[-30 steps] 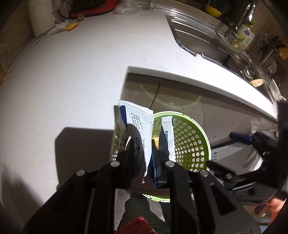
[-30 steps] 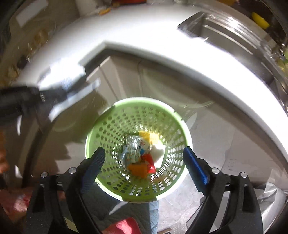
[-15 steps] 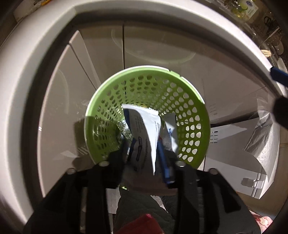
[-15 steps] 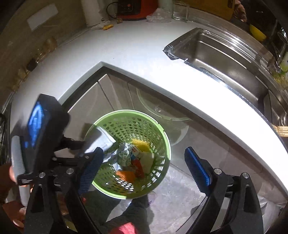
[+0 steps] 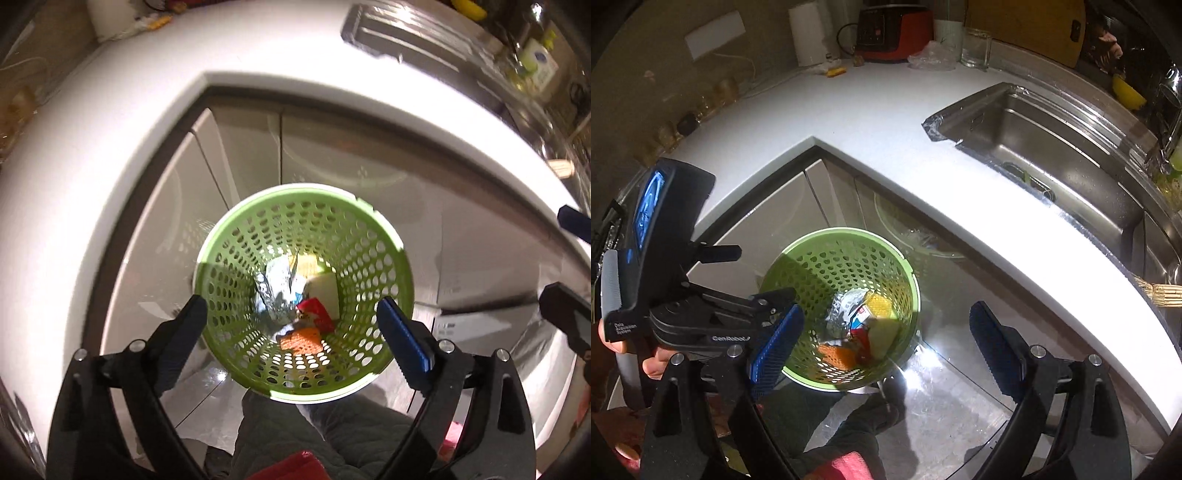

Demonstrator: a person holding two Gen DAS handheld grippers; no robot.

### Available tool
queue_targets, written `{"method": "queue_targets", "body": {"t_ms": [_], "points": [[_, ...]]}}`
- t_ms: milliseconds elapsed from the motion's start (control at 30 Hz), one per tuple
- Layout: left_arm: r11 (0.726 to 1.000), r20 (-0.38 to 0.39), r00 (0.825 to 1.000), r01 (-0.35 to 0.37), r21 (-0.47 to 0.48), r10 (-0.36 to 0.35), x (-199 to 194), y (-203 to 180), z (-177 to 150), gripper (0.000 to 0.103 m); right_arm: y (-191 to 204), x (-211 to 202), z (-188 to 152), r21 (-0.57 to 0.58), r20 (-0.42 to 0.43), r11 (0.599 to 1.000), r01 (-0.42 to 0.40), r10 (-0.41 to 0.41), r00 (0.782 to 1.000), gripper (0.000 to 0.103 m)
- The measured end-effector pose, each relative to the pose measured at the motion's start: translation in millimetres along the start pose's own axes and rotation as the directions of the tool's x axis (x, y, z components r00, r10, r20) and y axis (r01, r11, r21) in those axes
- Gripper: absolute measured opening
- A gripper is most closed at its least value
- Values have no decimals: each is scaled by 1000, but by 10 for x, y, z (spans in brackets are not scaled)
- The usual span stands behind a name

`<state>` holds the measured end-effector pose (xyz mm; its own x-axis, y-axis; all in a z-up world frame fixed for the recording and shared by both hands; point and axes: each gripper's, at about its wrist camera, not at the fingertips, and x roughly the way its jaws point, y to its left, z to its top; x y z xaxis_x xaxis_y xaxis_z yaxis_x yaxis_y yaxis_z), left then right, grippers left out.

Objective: Collect trash
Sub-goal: 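Move both tools back over the counter toward the tissue and plastic bag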

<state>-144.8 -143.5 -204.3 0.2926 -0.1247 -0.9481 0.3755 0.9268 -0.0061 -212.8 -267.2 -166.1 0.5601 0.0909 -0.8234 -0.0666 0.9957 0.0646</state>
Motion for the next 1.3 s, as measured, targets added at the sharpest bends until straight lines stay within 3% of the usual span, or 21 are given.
{"method": "queue_targets", "body": {"t_ms": [267, 533, 700, 933, 1300], "points": [[990, 125, 990, -48, -133, 64, -513, 224, 186, 93, -32, -211, 226, -33, 82, 999, -26, 29, 996, 96], [959, 216, 965, -88, -268, 149, -873, 718, 629, 95, 120, -255, 836, -82, 190, 996, -35, 50, 980, 101], [941, 252, 955, -68, -331, 157, -905, 1072, 964, 95, 164, -77, 1311, -79, 216, 995, -54, 70, 974, 101], [945, 298, 942, -49, -324, 151, -752, 1576, 1728, 95, 202, 379, 2073, -46, 224, 999, -25, 35, 974, 101], [942, 304, 940, -48, -333, 155, -72, 2556, 3239, 95, 190, 1527, 3561, 21, 199, 999, 28, -31, 980, 101]]}}
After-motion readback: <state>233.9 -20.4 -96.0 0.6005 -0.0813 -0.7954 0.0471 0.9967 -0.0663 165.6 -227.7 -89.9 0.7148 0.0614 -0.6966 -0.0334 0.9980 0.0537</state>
